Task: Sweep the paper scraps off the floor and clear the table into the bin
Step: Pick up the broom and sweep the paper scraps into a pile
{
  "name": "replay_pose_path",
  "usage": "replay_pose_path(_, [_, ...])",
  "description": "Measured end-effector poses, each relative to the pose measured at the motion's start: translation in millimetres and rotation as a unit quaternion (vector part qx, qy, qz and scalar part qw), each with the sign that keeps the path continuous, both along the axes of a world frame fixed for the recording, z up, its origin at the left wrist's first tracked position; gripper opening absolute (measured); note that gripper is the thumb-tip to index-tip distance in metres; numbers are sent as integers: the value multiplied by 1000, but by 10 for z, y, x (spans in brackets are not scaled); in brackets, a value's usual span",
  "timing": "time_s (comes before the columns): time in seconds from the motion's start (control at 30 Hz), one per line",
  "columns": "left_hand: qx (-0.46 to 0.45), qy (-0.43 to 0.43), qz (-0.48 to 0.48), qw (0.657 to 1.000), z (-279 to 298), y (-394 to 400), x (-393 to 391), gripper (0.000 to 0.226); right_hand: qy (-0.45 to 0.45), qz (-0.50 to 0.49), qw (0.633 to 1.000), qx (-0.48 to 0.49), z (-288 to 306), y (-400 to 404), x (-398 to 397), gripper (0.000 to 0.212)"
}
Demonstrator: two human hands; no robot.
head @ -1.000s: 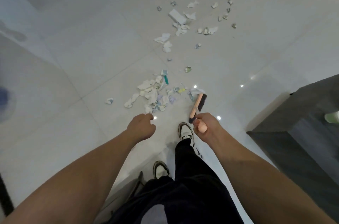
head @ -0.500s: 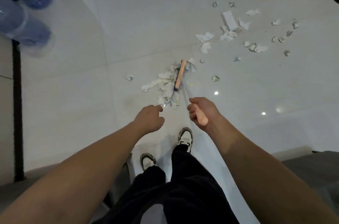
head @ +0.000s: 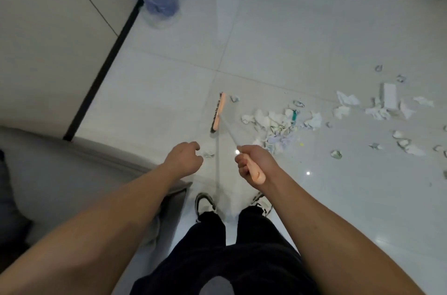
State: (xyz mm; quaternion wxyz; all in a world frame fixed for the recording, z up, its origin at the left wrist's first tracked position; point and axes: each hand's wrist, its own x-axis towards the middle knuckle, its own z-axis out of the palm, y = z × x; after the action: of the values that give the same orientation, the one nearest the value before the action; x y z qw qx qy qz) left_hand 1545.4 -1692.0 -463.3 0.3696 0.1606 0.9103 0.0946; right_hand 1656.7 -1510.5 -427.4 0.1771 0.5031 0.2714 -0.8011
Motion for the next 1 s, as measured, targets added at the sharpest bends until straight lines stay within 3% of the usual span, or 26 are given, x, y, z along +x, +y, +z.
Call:
replay_pose_path(0.3, [-42, -11, 54, 998, -37, -786, -34, 49, -48, 57, 994, -77, -228, -805, 33, 16])
replay_pose_path(0.4, [-33, -20, 43, 998, -72, -619, 50, 48, -70, 95, 993, -22, -252, -671, 190, 10])
replay_pose_path(0.5, [-18, -35, 19, 999, -108, -298, 173, 48, -87, 128, 986, 59, -258, -363, 405, 12])
replay_pose_path(0.67, [-8, -28, -13, 999, -81, 475, 294, 48, -117, 93, 983, 108, -225, 377, 786, 18])
replay_pose_path(1.0, [30, -7, -140, 990, 16, 2394, 784, 47, -156, -3, 980, 127, -195, 2136, 1692, 8])
